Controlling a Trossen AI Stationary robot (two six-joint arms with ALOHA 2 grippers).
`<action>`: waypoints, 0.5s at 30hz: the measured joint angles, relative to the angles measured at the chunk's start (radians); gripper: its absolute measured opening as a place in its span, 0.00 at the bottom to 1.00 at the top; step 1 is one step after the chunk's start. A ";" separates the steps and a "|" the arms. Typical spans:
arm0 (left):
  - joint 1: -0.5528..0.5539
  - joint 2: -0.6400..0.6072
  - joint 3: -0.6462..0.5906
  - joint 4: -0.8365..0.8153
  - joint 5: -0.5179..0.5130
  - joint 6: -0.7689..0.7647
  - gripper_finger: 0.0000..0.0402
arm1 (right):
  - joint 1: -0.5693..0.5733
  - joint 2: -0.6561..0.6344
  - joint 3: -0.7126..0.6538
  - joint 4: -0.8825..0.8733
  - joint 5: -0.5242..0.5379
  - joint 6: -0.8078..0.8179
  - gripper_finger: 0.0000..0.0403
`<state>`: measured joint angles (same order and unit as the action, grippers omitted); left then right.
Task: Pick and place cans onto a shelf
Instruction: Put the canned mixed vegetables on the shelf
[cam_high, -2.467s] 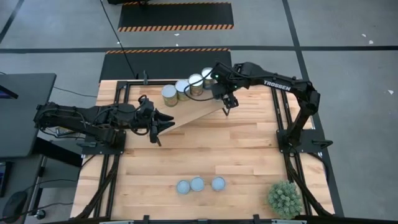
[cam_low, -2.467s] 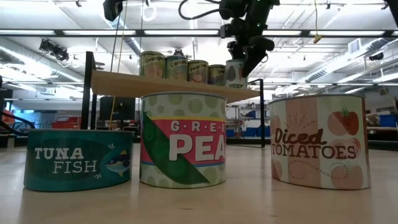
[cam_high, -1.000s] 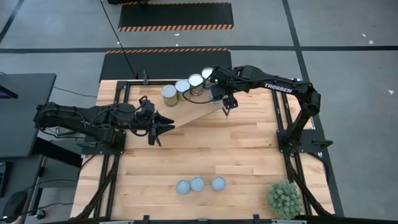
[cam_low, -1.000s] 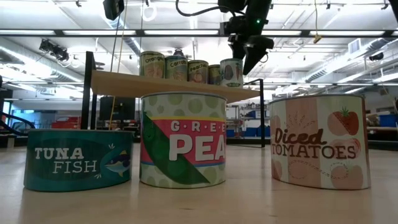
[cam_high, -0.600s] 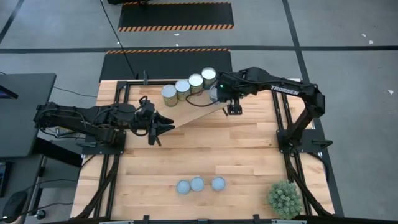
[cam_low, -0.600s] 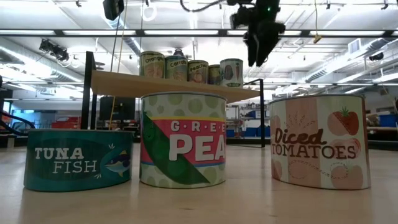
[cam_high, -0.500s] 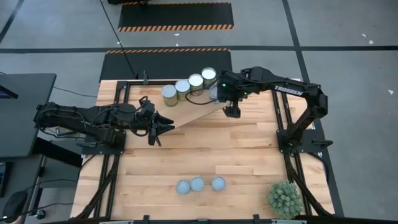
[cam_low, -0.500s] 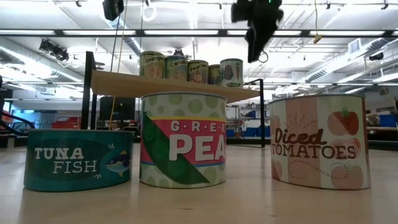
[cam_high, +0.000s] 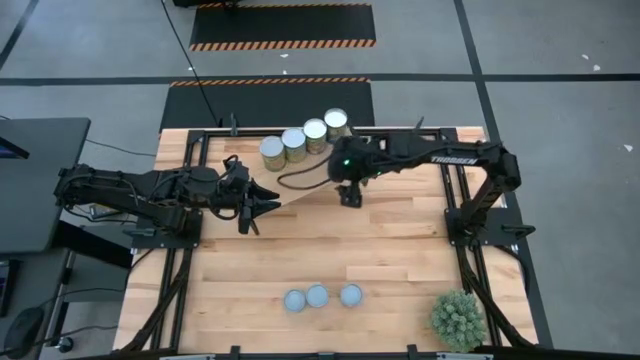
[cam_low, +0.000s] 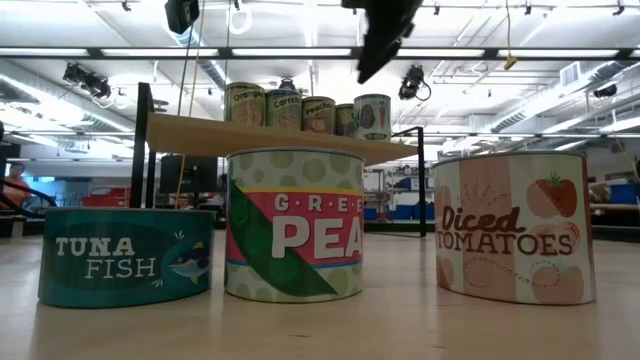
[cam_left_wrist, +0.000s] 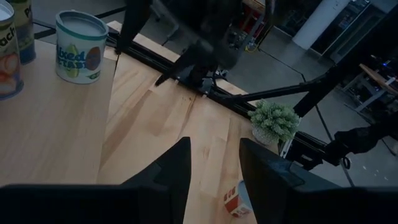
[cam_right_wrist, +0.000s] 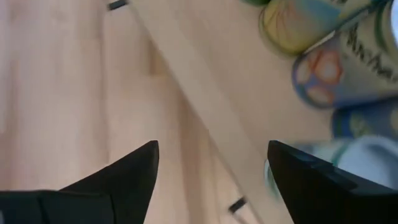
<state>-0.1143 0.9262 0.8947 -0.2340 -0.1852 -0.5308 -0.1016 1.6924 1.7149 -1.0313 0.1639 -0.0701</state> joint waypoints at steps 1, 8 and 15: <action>0.000 0.000 0.000 0.000 0.000 0.000 0.35 | 0.008 0.014 0.000 0.023 0.036 0.000 0.76; 0.000 0.000 0.000 -0.004 0.006 -0.007 0.35 | 0.006 0.086 0.000 0.069 0.111 0.066 0.76; 0.000 0.000 0.000 -0.005 0.007 -0.007 0.35 | -0.008 0.101 0.000 -0.011 0.145 0.084 0.76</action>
<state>-0.1146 0.9260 0.8948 -0.2386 -0.1780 -0.5383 -0.1092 1.7939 1.7145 -1.0418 0.3086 0.0143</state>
